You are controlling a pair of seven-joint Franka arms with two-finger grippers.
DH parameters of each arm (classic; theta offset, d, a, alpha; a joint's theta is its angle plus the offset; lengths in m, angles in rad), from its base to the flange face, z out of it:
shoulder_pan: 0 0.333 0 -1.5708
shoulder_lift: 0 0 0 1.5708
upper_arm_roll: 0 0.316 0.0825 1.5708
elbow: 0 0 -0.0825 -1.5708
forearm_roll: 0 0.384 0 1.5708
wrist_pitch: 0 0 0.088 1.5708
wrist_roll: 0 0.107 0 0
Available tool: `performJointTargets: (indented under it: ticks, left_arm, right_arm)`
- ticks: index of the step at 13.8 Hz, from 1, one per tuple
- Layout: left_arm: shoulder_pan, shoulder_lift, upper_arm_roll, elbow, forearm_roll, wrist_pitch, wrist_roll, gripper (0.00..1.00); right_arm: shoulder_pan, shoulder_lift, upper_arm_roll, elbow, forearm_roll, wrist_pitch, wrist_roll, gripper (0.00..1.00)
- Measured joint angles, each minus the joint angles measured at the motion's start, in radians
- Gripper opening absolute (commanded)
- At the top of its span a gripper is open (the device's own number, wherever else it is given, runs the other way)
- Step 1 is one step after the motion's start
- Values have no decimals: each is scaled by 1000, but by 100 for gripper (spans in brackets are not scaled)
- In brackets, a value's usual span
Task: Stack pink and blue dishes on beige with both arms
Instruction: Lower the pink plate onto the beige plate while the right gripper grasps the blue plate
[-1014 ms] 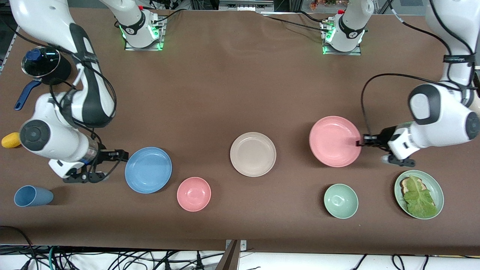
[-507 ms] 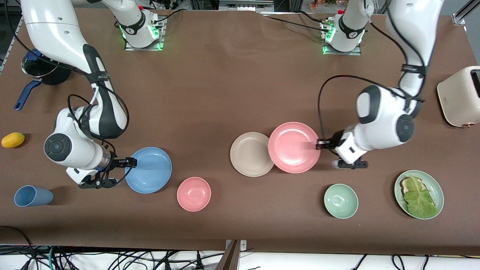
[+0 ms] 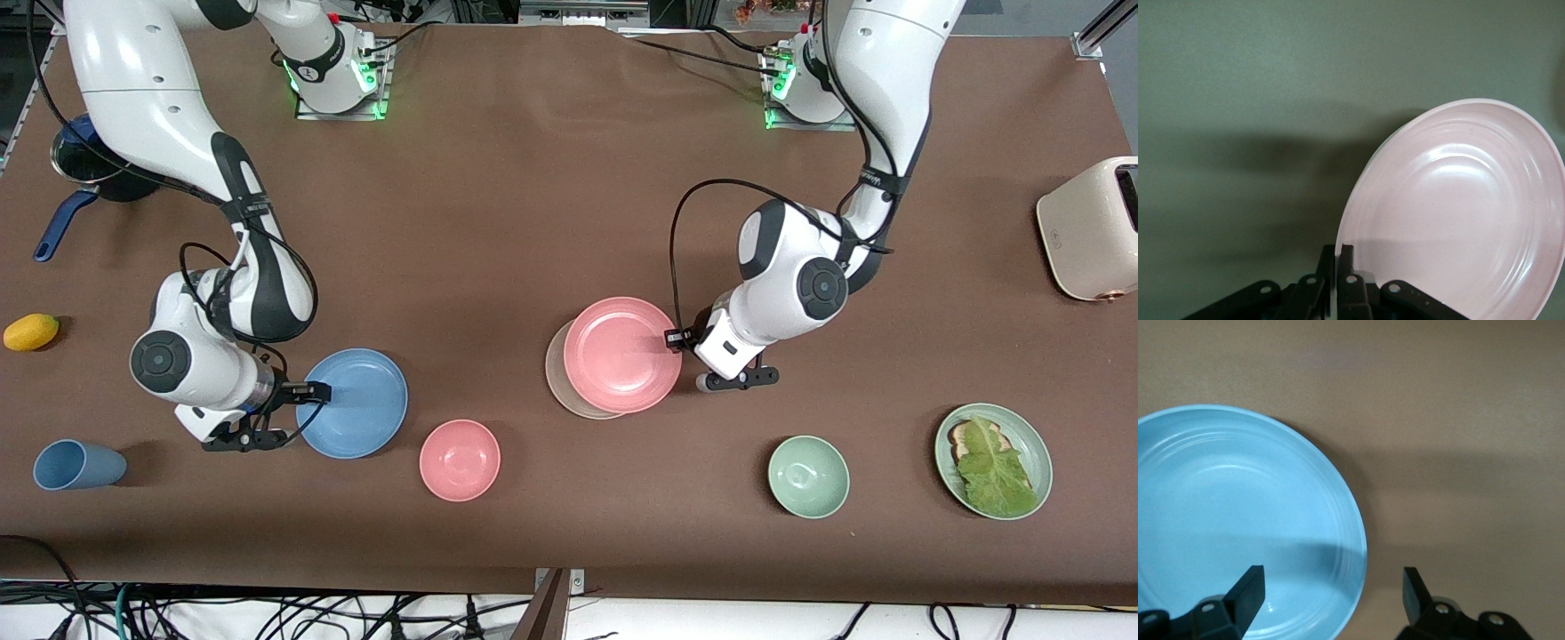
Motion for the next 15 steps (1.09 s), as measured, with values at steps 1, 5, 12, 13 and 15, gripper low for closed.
performJointTargets:
  ticks: [1,5,12,13,15]
  left_arm:
    - [-8,12,0,0,0,18,-14,0]
    - [-46,47,0,3,0,60,-61,0]
    - [-62,87,0,8,0,114,-83,9]
    - [-62,88,1,8,0,114,-85,19]
    - [-61,88,3,9,0,114,-88,44]
  right_arm:
    - [0,7,0,0,14,5,0,88]
    - [-1,21,0,0,34,15,0,77]
    - [-1,31,0,-3,39,16,0,46]
    - [-1,31,0,-4,39,16,0,40]
    - [-2,31,0,-5,39,16,0,27]
